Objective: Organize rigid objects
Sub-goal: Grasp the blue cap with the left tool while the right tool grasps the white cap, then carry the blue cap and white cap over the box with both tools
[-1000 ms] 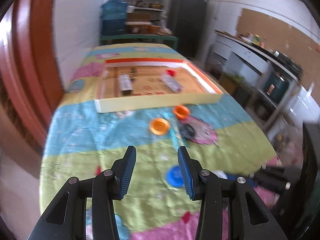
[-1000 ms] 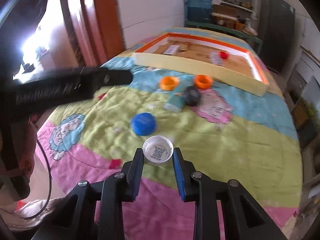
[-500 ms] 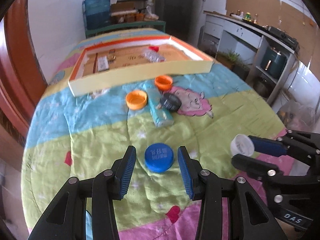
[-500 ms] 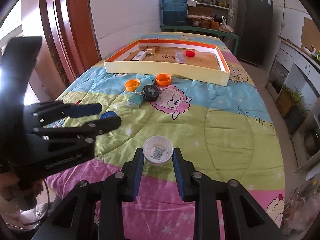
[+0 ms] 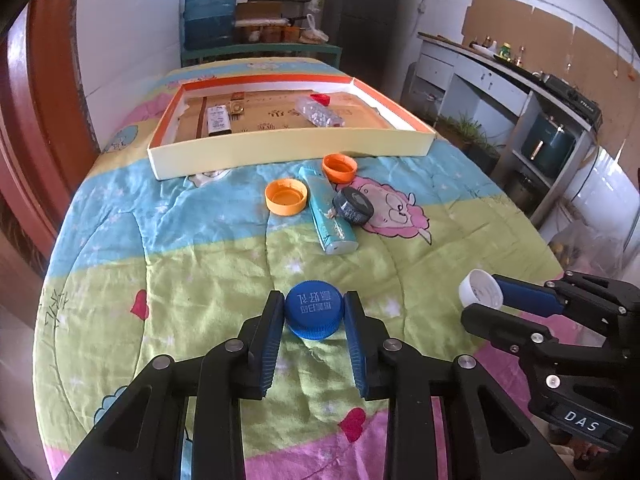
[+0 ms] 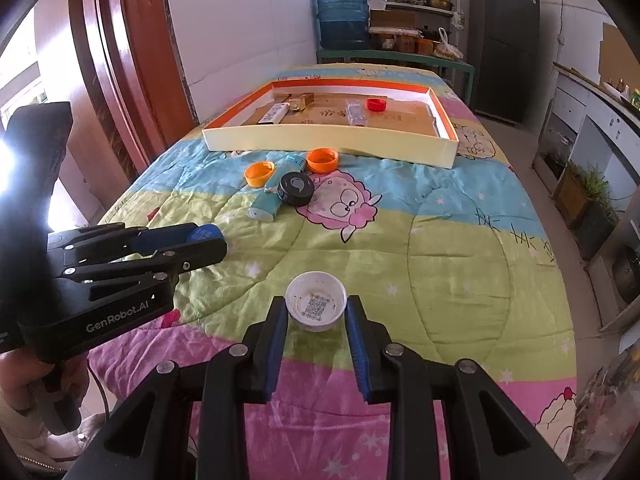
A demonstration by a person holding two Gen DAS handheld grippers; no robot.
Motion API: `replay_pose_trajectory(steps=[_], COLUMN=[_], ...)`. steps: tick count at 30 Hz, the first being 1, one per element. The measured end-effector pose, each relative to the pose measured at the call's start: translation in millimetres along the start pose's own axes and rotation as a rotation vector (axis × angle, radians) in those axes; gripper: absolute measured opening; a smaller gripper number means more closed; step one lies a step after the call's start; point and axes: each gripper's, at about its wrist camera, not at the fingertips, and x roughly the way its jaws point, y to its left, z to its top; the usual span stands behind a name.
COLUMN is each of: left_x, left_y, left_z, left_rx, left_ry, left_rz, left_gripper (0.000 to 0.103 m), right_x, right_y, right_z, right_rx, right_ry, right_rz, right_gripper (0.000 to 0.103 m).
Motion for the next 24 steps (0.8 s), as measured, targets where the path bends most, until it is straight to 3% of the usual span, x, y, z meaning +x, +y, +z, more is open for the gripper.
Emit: replay_pose_trajectory(steps=[13, 24], left_x=[-13.4, -22.7], left_y=[5.2, 10.1], left_z=[18.6, 55.7], left_rx=[-0.028, -0.026], left_ry=[-0.036, -0.106], left_rz=[-0.014, 0.003], left_gripper=[0.031, 0.031], right_x=[1.0, -0.7], right_y=[4.8, 4.5], right_z=[22.2, 58.0], right_rx=[-0.021, -0.054], right_ry=[-0.033, -0.095], right_rz=[0.009, -0.011], right_gripper=[0.03, 0.03])
